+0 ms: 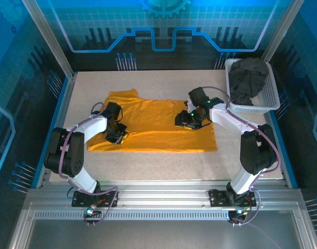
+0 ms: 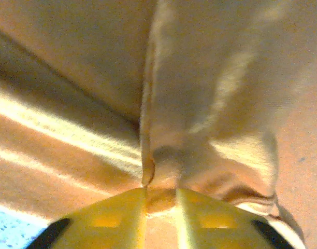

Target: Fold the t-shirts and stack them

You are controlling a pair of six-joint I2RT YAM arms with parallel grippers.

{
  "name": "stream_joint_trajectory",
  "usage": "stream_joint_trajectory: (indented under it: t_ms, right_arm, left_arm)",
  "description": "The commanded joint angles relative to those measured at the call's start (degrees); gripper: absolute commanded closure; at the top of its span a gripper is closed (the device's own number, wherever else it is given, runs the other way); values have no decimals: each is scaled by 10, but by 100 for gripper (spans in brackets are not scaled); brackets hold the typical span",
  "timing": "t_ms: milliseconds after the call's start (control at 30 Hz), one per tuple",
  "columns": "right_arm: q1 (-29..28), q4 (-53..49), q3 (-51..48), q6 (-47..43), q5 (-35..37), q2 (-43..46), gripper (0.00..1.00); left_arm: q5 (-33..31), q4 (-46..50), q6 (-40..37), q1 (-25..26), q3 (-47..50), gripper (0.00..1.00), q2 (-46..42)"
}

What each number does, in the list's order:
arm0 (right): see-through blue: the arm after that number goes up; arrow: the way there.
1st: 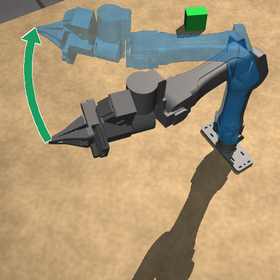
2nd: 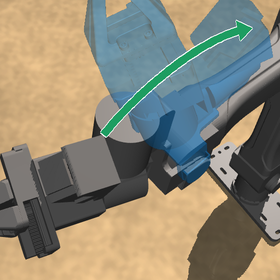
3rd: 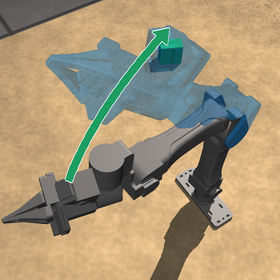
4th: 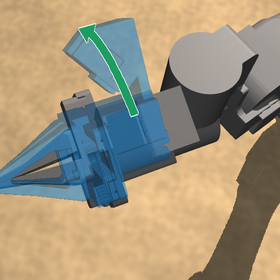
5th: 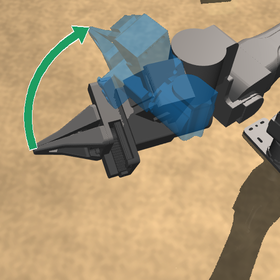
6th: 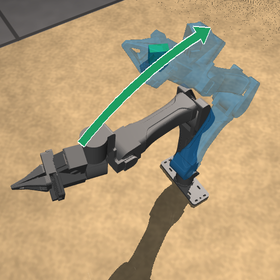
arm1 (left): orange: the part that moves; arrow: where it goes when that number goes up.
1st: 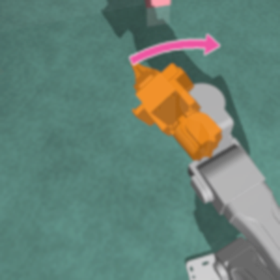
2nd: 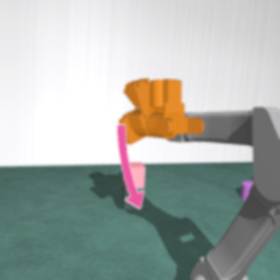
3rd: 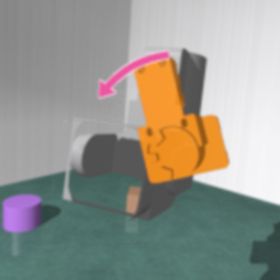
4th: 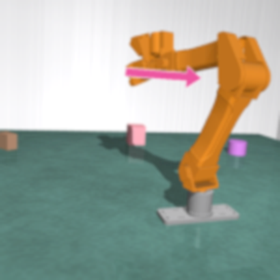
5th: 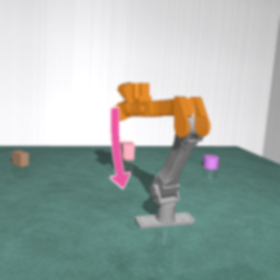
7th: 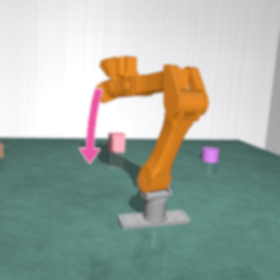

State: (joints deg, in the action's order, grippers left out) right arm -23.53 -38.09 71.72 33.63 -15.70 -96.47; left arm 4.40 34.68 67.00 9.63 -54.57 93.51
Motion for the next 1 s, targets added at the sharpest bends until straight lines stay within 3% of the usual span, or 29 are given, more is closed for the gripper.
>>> stream_joint_trajectory:
  t_ms: [0, 300, 600, 967]
  right_arm:
    - [1, -6, 14, 6, -12, -10, 48]
    - [9, -6, 14, 7, -13, -13, 49]
    - [19, -8, 11, 7, -20, -14, 49]
    - [24, -7, 1, 6, -25, -16, 49]
  left_arm:
    - [-36, 14, -14, 8, -37, 97, -2]
    - [-50, 50, -108, 36, -166, 100, 66]
    - [-52, 177, -248, 84, -355, 100, 208]
    - [-77, 163, -288, 91, -376, 100, 244]
